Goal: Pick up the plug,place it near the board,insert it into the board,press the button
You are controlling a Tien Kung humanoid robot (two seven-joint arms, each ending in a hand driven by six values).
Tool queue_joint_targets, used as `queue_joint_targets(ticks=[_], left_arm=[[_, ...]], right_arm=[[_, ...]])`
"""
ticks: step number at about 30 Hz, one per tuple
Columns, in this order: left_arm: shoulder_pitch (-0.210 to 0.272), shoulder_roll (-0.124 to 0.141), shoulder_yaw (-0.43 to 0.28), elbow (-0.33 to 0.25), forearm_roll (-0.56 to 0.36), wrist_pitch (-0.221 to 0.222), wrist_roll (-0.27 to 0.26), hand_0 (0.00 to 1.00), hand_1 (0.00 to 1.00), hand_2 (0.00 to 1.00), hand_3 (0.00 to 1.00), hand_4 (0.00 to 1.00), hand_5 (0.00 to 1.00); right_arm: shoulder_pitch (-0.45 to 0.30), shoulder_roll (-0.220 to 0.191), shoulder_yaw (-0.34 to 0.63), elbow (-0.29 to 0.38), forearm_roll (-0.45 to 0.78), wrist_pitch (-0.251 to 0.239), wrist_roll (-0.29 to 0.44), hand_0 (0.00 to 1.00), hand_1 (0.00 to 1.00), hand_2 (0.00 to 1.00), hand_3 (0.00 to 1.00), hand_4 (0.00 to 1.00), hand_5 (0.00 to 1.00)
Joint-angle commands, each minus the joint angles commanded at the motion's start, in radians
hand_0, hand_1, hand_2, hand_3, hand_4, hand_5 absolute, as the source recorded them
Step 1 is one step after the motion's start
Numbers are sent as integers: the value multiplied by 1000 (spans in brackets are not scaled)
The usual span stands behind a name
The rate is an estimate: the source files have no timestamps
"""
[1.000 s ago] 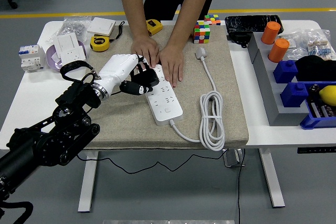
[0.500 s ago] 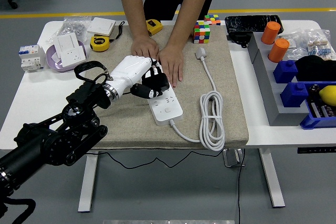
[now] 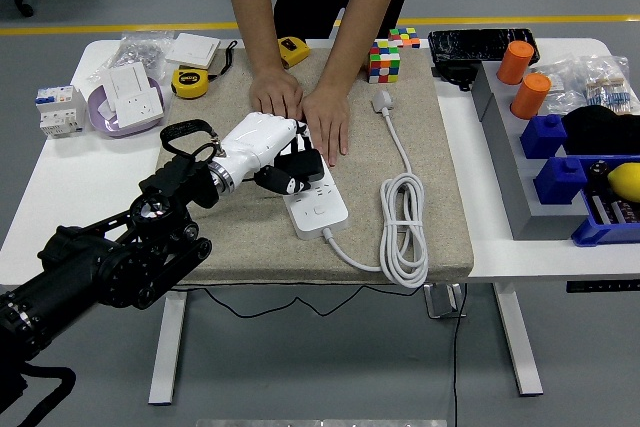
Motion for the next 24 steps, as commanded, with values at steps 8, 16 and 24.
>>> queue_joint_targets(ticks=[8, 16, 24], left_arm=[[-1, 24, -22, 9, 4, -18, 4, 332, 236, 237, 363, 513, 90], [8, 35, -7, 9, -2, -37, 6, 335, 237, 238, 363, 514, 87], [13, 42, -1, 6, -7, -46, 7, 337, 239, 238, 364, 515, 87]], right_arm=[[-4, 1, 18, 0, -13, 0, -3, 950, 901, 862, 882, 998, 983], [1, 0, -2, 0, 6, -2, 2, 950, 900, 862, 881, 998, 984], [-5, -1, 2, 0, 0, -1, 0, 950, 901, 862, 880, 998, 984]])
